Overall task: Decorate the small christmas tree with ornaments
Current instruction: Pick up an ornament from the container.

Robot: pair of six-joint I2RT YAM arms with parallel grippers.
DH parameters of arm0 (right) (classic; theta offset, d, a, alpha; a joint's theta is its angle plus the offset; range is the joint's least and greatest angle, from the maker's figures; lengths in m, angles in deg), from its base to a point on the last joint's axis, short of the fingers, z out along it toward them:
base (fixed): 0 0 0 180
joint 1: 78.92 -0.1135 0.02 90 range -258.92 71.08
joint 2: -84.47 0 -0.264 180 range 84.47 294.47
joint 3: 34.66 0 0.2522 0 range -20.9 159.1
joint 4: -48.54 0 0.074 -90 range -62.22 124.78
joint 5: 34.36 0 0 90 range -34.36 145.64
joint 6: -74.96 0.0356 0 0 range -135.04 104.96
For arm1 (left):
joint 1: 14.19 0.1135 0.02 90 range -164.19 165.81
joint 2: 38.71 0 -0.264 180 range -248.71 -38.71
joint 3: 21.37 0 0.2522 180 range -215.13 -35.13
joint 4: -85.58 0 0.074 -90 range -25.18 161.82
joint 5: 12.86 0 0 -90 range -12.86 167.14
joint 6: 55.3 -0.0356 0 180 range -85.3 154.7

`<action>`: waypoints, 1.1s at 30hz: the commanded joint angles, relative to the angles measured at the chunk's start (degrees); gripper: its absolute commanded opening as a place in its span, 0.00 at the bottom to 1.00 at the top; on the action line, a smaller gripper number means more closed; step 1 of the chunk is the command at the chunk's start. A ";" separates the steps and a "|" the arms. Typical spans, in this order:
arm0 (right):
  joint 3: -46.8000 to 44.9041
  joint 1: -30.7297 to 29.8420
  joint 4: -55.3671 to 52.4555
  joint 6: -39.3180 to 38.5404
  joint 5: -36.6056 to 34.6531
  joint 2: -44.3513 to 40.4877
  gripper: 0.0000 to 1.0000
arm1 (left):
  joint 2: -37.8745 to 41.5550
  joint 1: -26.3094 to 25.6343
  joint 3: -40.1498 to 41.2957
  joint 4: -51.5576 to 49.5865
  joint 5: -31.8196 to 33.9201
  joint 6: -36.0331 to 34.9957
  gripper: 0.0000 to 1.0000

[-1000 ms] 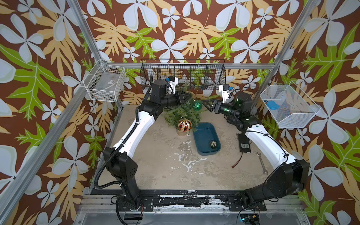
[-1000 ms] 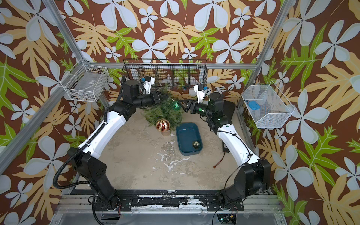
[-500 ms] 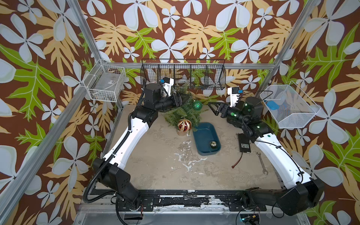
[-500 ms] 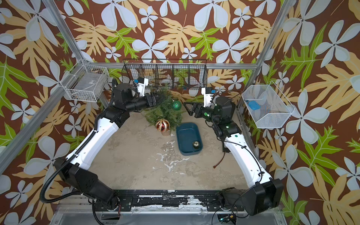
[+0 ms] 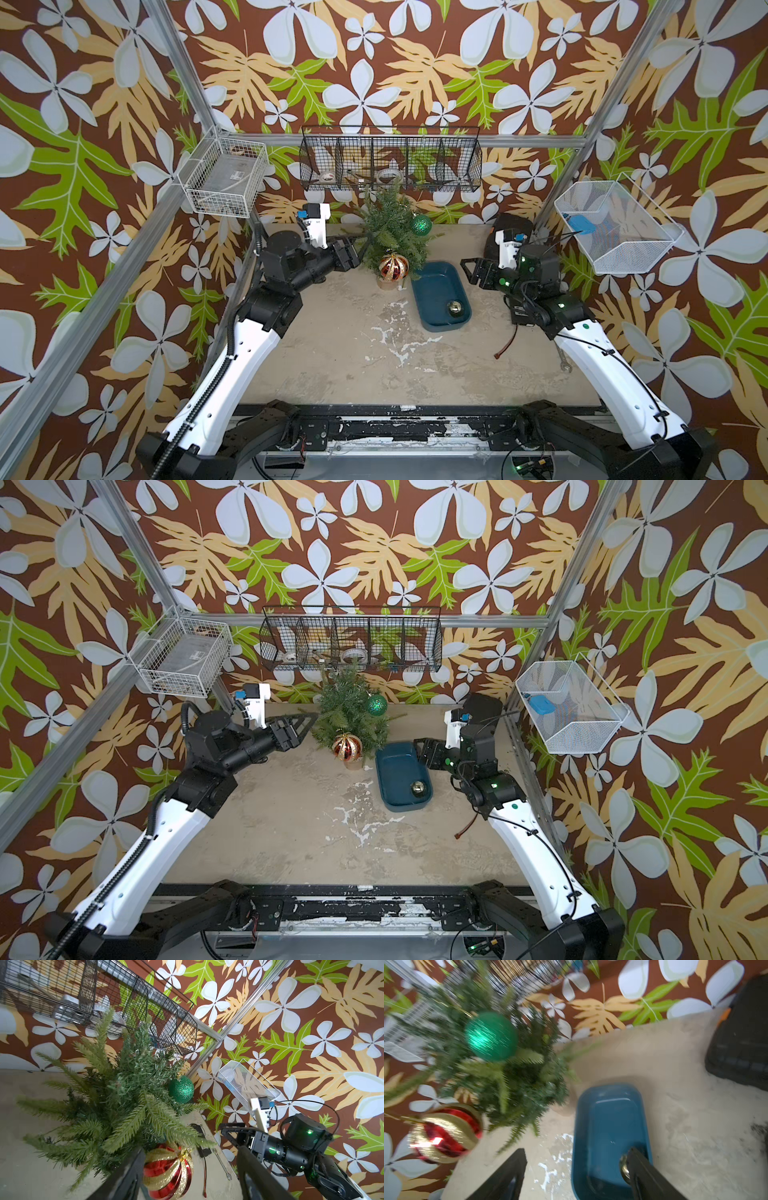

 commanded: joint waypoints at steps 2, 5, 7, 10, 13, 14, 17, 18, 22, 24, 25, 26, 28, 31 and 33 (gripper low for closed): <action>-4.60 -1.40 -4.12 -2.29 -5.52 0.72 0.78 | 8.26 0.10 9.88 0.90 3.32 -0.55 0.73; -7.48 -3.76 -4.35 -2.78 -7.68 2.75 0.78 | 14.52 0.12 19.12 1.52 3.29 2.22 0.73; -8.44 -5.11 -4.00 -2.57 -8.62 4.98 0.77 | 18.05 0.09 25.39 2.32 2.48 3.14 0.73; -8.59 -6.86 -3.18 -2.64 -10.90 8.25 0.76 | 21.08 0.08 30.07 2.39 1.43 5.18 0.73; -8.08 -7.71 -2.60 -2.56 -12.08 11.83 0.76 | 23.31 0.10 33.40 1.99 0.73 6.08 0.73; -7.82 -8.04 -2.46 -2.53 -12.51 12.82 0.76 | 23.83 0.11 34.56 2.07 0.22 6.58 0.73; -7.44 -8.58 -1.86 -2.34 -13.70 14.93 0.76 | 25.51 0.09 37.56 1.38 -0.41 7.08 0.73; -7.43 -8.68 -1.64 -2.27 -14.03 15.45 0.76 | 25.92 0.11 38.31 1.32 -0.44 7.26 0.73; -7.35 -8.71 -1.19 -2.28 -15.24 17.60 0.76 | 27.20 0.11 40.57 1.55 -0.65 7.82 0.73; -7.22 -8.73 -0.86 -2.30 -15.67 18.60 0.76 | 26.86 0.07 40.95 1.76 -0.79 7.88 0.73; -7.10 -8.77 -0.71 -2.30 -15.96 19.14 0.76 | 26.56 0.13 41.13 2.05 -0.88 8.06 0.73; -7.00 -8.82 -0.51 -2.30 -16.20 19.69 0.76 | 26.27 0.06 41.30 2.52 -1.07 8.29 0.73; -6.89 -8.85 -0.18 -2.33 -16.19 20.63 0.76 | 25.94 0.12 41.57 3.25 -1.49 8.81 0.73; -6.89 -8.86 0.63 -2.30 -15.91 21.71 0.76 | 25.77 0.08 42.07 4.00 -1.48 9.46 0.73; -6.81 -8.94 1.01 -2.37 -15.76 22.42 0.75 | 25.88 0.12 42.43 4.24 -1.45 9.95 0.73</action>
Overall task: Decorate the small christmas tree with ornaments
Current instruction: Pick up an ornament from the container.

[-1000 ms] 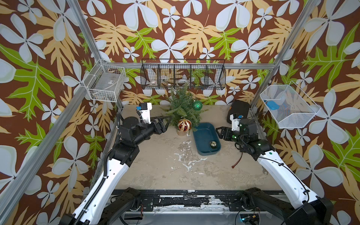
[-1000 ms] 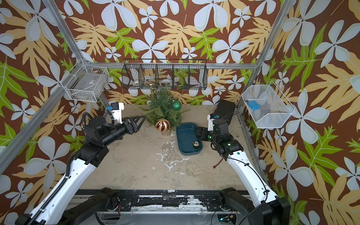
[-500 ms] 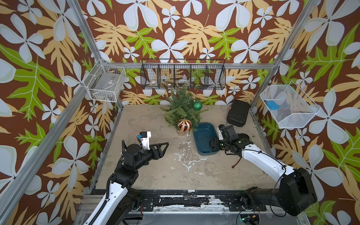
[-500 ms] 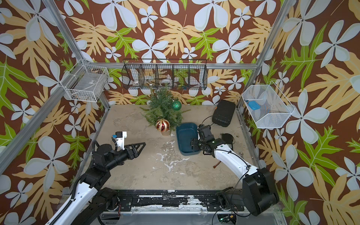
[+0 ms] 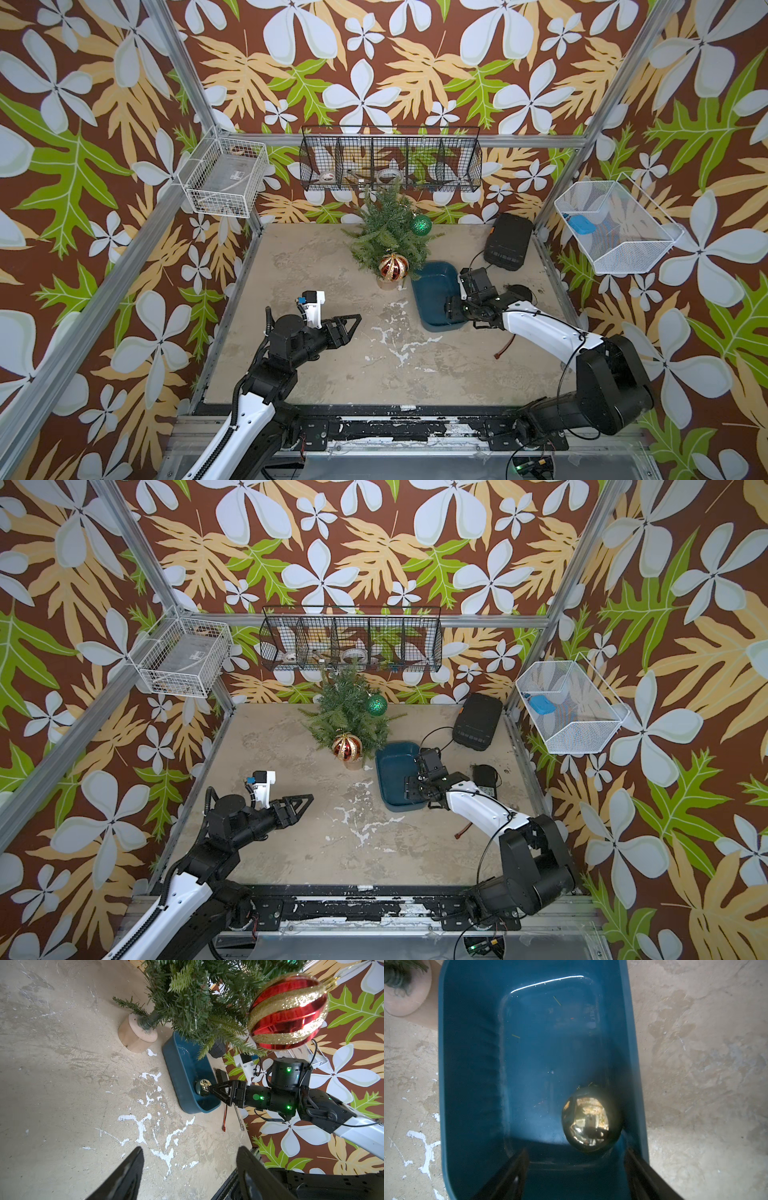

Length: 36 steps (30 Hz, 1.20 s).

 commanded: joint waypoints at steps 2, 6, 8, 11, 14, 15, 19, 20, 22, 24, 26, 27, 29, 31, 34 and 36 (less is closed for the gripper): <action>0.46 -0.10 1.75 -0.46 -1.24 1.33 0.75 | 0.06 0.08 0.75 2.69 -0.45 1.68 0.73; 0.41 -0.11 2.85 -0.69 -1.18 2.38 0.74 | 0.26 0.04 1.61 3.33 -0.55 2.75 0.72; 0.13 -0.20 3.70 -0.71 -1.44 2.71 0.74 | 0.30 0.08 1.99 3.70 -0.83 3.27 0.72; 0.30 -0.25 4.22 -0.82 -1.22 3.89 0.74 | 0.29 0.07 2.26 4.05 -0.99 3.94 0.72; 0.39 -0.22 4.90 -1.08 -0.97 5.36 0.73 | 0.33 0.07 2.25 4.32 -1.20 4.25 0.72; 0.39 -0.29 5.16 -1.08 -0.84 5.80 0.73 | 0.31 0.04 2.31 4.33 -1.19 4.34 0.72; 0.61 -0.47 6.23 -1.17 -0.76 7.22 0.72 | 0.43 0.08 2.49 4.54 -1.37 4.86 0.72; 0.86 -0.44 6.30 -1.17 -0.77 7.61 0.72 | 0.36 0.06 2.68 4.60 -1.39 5.02 0.72; 1.40 -0.44 6.51 -1.17 -0.82 8.26 0.71 | 0.38 0.04 2.87 4.77 -1.54 5.30 0.72; 2.00 -0.52 6.63 -1.26 -0.87 8.80 0.71 | 0.50 0.08 3.04 5.02 -1.58 5.58 0.72; 2.50 -0.45 6.75 -1.29 -1.06 9.44 0.71 | 0.36 0.08 3.10 5.27 -1.74 5.66 0.72; 2.70 -0.47 6.75 -1.38 -1.13 9.76 0.71 | 0.33 0.05 3.12 5.34 -1.68 5.70 0.72; 3.19 -0.44 6.86 -1.43 -1.28 10.51 0.71 | 0.16 0.08 3.14 5.50 -1.81 5.75 0.72; 3.56 -0.53 6.92 -1.43 -1.16 11.09 0.70 | -0.07 0.07 3.20 5.69 -1.90 5.75 0.72; 3.82 -0.70 6.96 -1.52 -0.92 11.77 0.69 | -0.57 0.06 3.34 6.13 -2.11 5.83 0.72; 3.89 -0.73 7.12 -1.44 -0.96 11.97 0.70 | -0.78 0.06 3.48 6.56 -2.33 6.01 0.72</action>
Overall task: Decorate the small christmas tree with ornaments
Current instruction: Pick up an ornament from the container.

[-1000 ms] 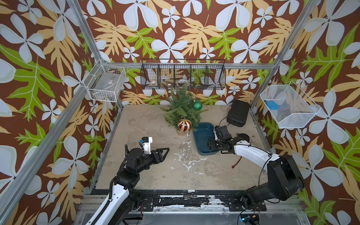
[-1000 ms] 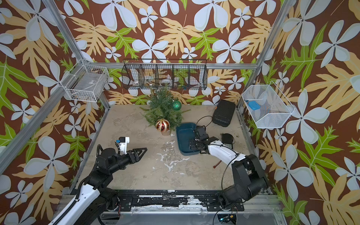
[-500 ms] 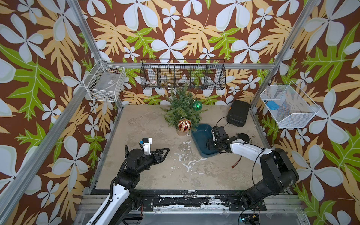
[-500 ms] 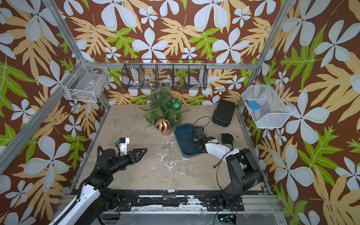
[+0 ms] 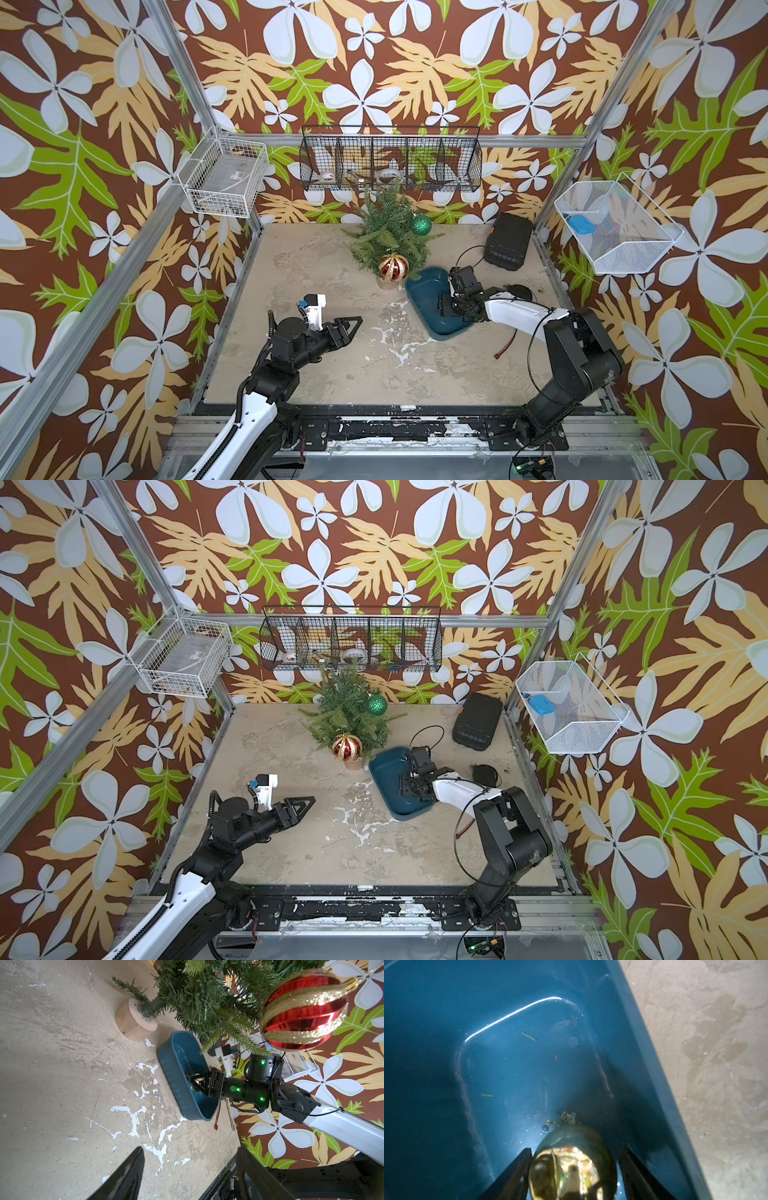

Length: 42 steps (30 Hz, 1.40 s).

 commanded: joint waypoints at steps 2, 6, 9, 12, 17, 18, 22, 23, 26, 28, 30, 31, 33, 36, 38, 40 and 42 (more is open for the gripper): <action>0.42 -0.12 0.73 -0.45 -0.17 0.64 0.71 | -0.43 0.01 0.30 2.86 -0.76 0.38 0.72; 0.52 -0.10 0.95 -0.45 -0.37 0.95 0.70 | -0.77 0.07 0.30 3.10 -0.92 0.42 0.72; 0.88 -0.12 0.79 -0.66 -0.13 1.52 0.68 | -0.62 0.08 0.41 3.07 -0.90 0.42 0.72; 0.79 -0.10 0.93 -0.63 -0.14 1.66 0.68 | -0.26 0.05 0.56 2.92 -0.96 0.46 0.71; 0.87 -0.10 0.96 -0.52 0.18 1.68 0.69 | 0.39 0.03 0.79 2.67 -0.81 0.64 0.71; 0.72 -0.13 1.09 -0.45 0.25 1.51 0.68 | 0.53 0.08 0.81 2.71 -0.83 0.64 0.71; 0.52 -0.12 1.27 -0.45 0.96 0.43 0.64 | 0.76 0.04 0.84 2.48 -0.80 0.64 0.71; 0.23 -0.10 1.55 -0.35 1.32 -0.05 0.64 | 0.87 0.08 0.80 2.41 -0.84 0.64 0.71; -0.64 -0.10 2.29 0.14 2.36 -2.67 0.63 | 1.12 0.08 0.70 2.22 -0.80 0.73 0.71; -1.07 -0.14 2.59 0.33 3.36 -4.77 0.63 | 1.35 0.05 0.71 2.22 -0.70 0.81 0.71; -1.33 -0.09 2.56 0.50 3.86 -6.52 0.63 | 1.36 0.08 0.63 2.22 -0.79 0.81 0.71; -1.52 -0.11 2.46 0.60 4.33 -7.39 0.63 | 1.33 0.08 0.58 2.22 -0.76 0.81 0.71; -2.10 0.14 2.96 1.25 6.68 -9.74 0.63 | 1.40 0.07 0.41 2.22 -0.88 0.90 0.71; -3.06 0.54 3.22 2.23 9.81 -13.75 0.63 | 1.41 0.02 -0.34 2.13 -0.94 0.75 0.71; -3.88 1.52 3.67 3.32 13.82 -17.04 0.63 | 1.28 0.04 -0.94 2.22 -1.05 0.75 0.72; -4.65 2.58 3.83 4.02 17.52 -20.70 0.62 | 0.95 0.08 -1.83 2.58 -1.46 0.55 0.71; -4.34 2.74 2.51 3.53 19.54 -24.53 0.63 | 0.47 0.04 -2.94 2.92 -1.88 0.30 0.71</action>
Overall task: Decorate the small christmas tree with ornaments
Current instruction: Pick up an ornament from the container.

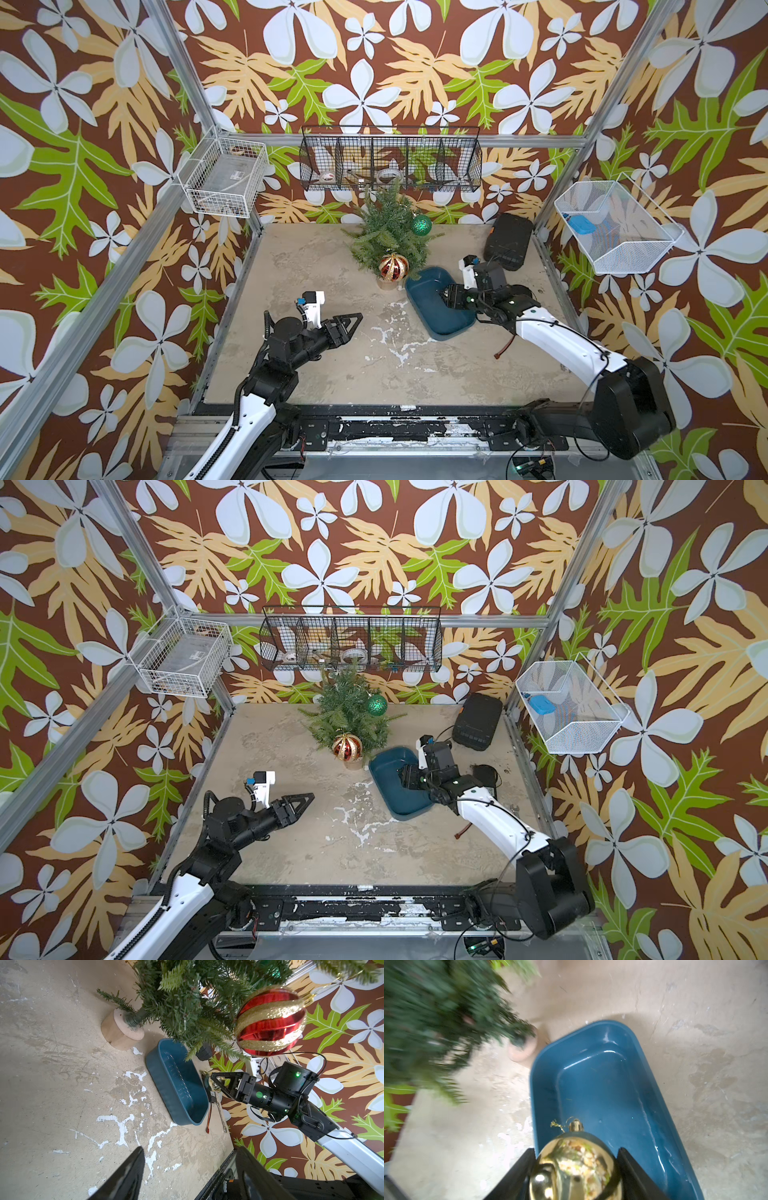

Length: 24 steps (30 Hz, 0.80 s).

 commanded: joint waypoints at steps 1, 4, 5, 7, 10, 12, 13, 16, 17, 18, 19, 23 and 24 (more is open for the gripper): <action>0.34 0.08 -0.48 0.18 6.94 -4.68 0.63 | -0.64 0.06 -1.71 1.52 -1.16 -0.60 0.71; 0.75 0.13 -1.73 0.09 12.12 -9.67 0.63 | -1.81 0.02 -2.88 3.83 -2.93 -0.15 0.71; 0.84 0.08 -1.96 0.20 13.85 -10.75 0.63 | -2.10 0.06 -3.15 4.85 -3.62 0.24 0.70; 0.82 0.24 -2.14 0.68 17.42 -13.50 0.63 | -2.66 0.08 -3.83 6.76 -4.55 0.53 0.70; 0.89 0.19 -2.34 1.49 21.22 -16.67 0.63 | -3.26 0.06 -5.21 8.23 -5.99 0.02 0.68; 0.98 0.21 -2.17 2.32 25.37 -18.07 0.63 | -3.81 0.02 -6.30 8.71 -7.08 -0.34 0.67; 1.13 0.23 -2.00 2.58 26.53 -18.59 0.63 | -4.00 0.00 -6.78 9.03 -7.60 -0.35 0.66; 1.50 0.17 -1.64 3.77 29.71 -19.49 0.63 | -4.50 0.08 -7.86 10.72 -9.63 0.38 0.64; 1.59 0.19 -1.09 4.37 31.15 -19.67 0.63 | -4.52 0.06 -8.08 11.70 -10.40 0.81 0.63; 1.73 0.24 -0.61 4.96 32.27 -19.85 0.62 | -4.54 0.07 -8.36 12.51 -10.96 1.23 0.62; 1.77 0.18 0.13 5.37 33.11 -20.00 0.63 | -4.65 0.08 -8.58 13.12 -11.47 1.48 0.61; 2.36 0.22 2.15 6.55 34.70 -19.95 0.62 | -5.66 0.04 -10.52 13.64 -14.14 1.41 0.54; 2.47 0.17 3.05 7.16 35.82 -19.65 0.62 | -6.09 0.08 -11.10 14.01 -15.33 1.41 0.53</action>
